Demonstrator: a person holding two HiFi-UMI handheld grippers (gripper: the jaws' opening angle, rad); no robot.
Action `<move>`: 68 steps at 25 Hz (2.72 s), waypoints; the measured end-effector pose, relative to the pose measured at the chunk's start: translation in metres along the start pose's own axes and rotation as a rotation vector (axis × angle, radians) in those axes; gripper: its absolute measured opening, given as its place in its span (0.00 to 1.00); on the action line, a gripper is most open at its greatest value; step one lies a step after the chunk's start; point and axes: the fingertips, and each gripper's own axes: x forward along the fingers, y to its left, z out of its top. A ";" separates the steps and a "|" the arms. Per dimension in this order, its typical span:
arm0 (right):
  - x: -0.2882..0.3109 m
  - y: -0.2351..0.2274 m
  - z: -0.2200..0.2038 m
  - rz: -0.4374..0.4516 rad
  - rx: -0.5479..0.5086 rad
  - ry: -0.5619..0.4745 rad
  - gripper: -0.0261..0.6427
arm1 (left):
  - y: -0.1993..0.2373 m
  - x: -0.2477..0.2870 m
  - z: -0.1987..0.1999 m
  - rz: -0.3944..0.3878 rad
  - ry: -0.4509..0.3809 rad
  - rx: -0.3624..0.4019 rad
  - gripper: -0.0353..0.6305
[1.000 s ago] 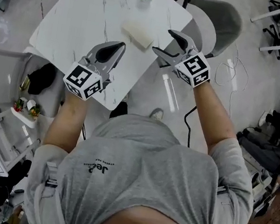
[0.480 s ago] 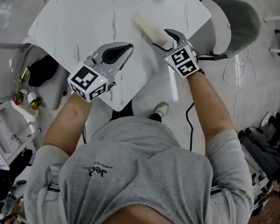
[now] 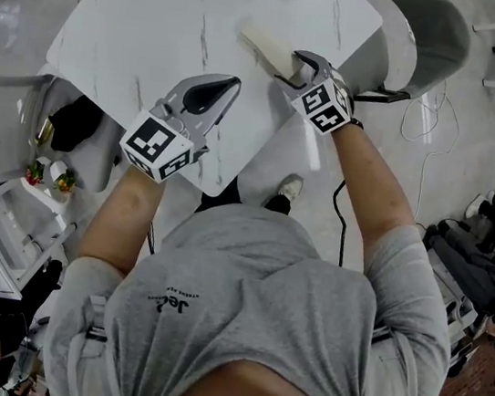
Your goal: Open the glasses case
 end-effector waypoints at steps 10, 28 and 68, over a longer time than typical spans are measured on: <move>0.000 -0.002 -0.003 0.003 -0.016 0.001 0.47 | -0.004 0.001 -0.003 -0.014 0.005 -0.002 0.12; -0.012 -0.015 0.011 0.068 0.071 -0.057 0.44 | -0.011 0.009 -0.006 -0.036 0.022 0.015 0.12; -0.028 -0.084 -0.018 -0.104 0.222 -0.062 0.10 | -0.021 0.021 -0.014 -0.059 0.056 0.026 0.12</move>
